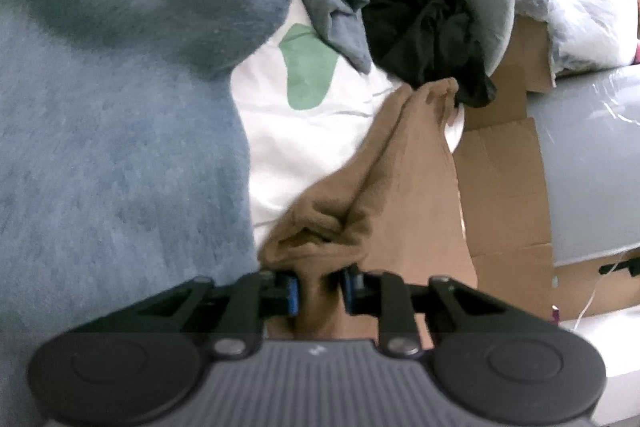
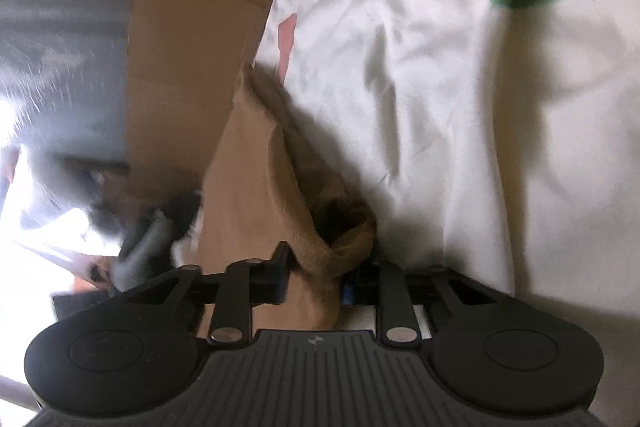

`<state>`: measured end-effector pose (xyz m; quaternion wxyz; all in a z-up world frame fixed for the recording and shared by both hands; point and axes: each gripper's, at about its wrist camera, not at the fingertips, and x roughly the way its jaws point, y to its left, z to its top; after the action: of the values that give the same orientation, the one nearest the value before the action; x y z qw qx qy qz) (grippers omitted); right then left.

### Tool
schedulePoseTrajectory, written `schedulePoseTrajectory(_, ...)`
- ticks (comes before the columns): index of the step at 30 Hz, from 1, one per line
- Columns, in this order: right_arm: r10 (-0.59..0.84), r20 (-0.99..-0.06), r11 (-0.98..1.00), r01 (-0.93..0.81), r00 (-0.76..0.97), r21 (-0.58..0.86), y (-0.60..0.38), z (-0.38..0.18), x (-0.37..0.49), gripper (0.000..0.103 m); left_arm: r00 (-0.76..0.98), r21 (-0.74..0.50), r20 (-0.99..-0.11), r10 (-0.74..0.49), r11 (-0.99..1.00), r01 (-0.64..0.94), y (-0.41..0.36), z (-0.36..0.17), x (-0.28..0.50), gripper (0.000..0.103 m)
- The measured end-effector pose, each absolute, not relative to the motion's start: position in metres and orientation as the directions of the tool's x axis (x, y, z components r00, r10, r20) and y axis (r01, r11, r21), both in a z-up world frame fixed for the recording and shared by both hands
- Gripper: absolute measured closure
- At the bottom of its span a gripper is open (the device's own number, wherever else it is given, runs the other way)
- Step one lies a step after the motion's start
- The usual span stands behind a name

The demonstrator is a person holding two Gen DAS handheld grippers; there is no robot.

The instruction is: Fold clothes

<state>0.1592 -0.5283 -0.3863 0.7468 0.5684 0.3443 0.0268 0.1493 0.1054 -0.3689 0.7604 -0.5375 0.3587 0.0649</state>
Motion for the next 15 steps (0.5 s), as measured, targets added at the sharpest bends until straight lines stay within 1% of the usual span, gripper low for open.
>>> schedulePoseTrajectory(1,0.431,-0.488,0.345,0.361,0.759,0.866,-0.530,-0.387,0.161,0.081,0.731,-0.770,-0.618,-0.290,0.412,-0.488,0.106,-0.369,0.150,0.085)
schedulePoseTrajectory(2,0.428,-0.490,0.344,0.365,0.759,0.865,-0.530,-0.386,0.162,0.092,0.727,-0.768,-0.621,-0.292,0.409,-0.492,0.106,-0.368,0.152,0.089)
schedulePoseTrajectory(4,0.421,-0.495,0.355,0.364,0.760,0.861,-0.531,-0.383,0.164,0.097,0.725,-0.771,-0.621,-0.297,0.398,-0.498,0.107,-0.367,0.152,0.092)
schedulePoseTrajectory(6,0.409,-0.488,0.362,0.354,0.771,0.862,-0.532,-0.377,0.163,0.098,0.727,-0.777,-0.617,-0.302,0.381,-0.501,0.108,-0.366,0.150,0.095)
schedulePoseTrajectory(11,0.380,-0.460,0.327,0.349,0.802,0.878,-0.536,-0.363,0.159,0.099,0.739,-0.787,-0.610,-0.286,0.329,-0.522,0.104,-0.360,0.140,0.097)
schedulePoseTrajectory(15,0.363,-0.444,0.306,0.345,0.819,0.887,-0.541,-0.355,0.157,0.099,0.736,-0.784,-0.613,-0.287,0.336,-0.523,0.094,-0.351,0.139,0.098)
